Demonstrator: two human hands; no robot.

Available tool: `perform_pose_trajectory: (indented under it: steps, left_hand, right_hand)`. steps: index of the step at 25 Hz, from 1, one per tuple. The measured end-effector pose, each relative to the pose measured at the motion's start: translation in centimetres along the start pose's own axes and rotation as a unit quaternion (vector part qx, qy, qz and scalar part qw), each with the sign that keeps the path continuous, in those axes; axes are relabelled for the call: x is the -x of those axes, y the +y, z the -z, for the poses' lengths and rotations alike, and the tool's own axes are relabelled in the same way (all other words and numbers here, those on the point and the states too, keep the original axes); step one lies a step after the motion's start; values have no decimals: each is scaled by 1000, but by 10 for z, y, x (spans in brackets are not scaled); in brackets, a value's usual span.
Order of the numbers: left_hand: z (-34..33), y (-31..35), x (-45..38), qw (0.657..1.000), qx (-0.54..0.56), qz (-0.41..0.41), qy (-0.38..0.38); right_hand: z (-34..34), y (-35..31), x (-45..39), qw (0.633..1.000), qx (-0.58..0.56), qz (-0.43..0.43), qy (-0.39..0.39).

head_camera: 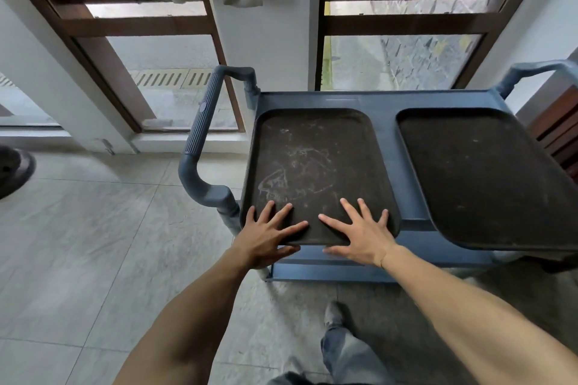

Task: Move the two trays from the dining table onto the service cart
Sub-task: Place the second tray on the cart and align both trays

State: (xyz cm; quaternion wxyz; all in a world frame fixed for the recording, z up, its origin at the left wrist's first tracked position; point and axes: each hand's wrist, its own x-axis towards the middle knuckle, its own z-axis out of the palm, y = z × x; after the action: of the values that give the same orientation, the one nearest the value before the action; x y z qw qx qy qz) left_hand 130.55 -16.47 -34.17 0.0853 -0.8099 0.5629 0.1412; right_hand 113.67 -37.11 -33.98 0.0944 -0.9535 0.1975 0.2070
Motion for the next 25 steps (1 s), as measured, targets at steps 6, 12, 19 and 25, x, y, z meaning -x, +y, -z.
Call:
perform_pose_trajectory:
  steps: [6, 12, 19, 25]
  left_hand:
    - [15, -14, -28, 1000, -18, -6, -15]
    - [25, -31, -60, 1000, -11, -5, -9]
    - [21, -42, -78, 1000, -19, -9, -12]
    - [19, -49, -88, 1000, -15, -10, -22]
  right_hand:
    - [15, 4, -29, 999, 24, 17, 22]
    - [31, 14, -59, 999, 34, 22, 29]
    - [30, 19, -79, 999, 20, 26, 19]
    - [29, 18, -90, 999, 22, 25, 16]
